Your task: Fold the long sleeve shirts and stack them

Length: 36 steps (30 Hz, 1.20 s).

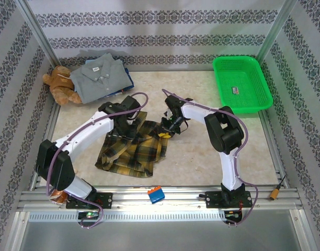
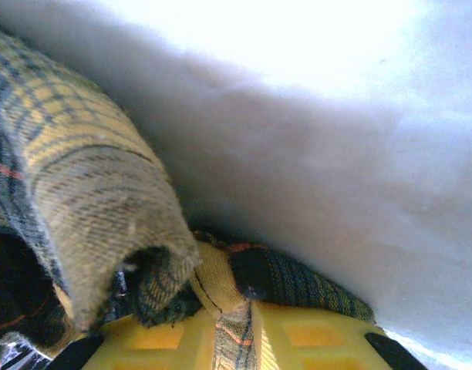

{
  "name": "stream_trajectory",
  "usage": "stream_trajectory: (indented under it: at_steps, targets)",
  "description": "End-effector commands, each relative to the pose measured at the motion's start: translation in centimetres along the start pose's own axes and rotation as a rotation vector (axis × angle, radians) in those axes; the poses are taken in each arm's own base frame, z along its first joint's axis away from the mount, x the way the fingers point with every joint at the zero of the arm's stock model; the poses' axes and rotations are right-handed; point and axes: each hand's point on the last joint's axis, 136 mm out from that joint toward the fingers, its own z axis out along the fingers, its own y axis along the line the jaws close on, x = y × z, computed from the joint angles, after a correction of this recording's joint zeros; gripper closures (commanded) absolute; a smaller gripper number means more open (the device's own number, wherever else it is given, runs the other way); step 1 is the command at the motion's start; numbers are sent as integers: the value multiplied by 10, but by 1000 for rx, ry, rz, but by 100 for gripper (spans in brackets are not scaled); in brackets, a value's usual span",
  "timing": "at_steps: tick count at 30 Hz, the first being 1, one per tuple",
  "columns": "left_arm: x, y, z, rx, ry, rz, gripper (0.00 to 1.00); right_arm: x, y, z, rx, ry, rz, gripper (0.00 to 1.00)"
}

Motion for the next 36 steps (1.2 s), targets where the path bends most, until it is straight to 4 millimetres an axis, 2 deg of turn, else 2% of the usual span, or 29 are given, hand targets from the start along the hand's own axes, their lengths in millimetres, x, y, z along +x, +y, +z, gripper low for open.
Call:
stream_trajectory:
  at_steps: [1,6,11,15,24,25,27,31,34,36]
  targets:
    - [4,-19,-1,16,11,-36,90,4,-32,29,85,24,37,77]
    - [10,-34,7,39,31,-60,90,6,-38,35,92,36,44,78]
    - [8,-43,6,68,28,-105,90,7,-42,38,94,40,53,79]
    - [9,-50,14,84,54,-133,90,8,-45,40,94,41,63,79]
    - [1,-69,20,149,57,-177,89,10,-51,46,97,51,75,79]
    - [0,-71,22,155,59,-180,88,10,-52,47,99,52,76,79]
    - [-3,-77,23,185,57,-193,77,10,-53,46,96,51,79,79]
    - [-12,-98,24,313,29,-256,70,5,-51,38,72,36,84,76]
    - [-26,-122,21,486,-4,-320,60,-3,-46,20,38,7,87,73]
    - [-38,-134,10,595,-45,-352,54,-10,-46,1,25,-23,84,70]
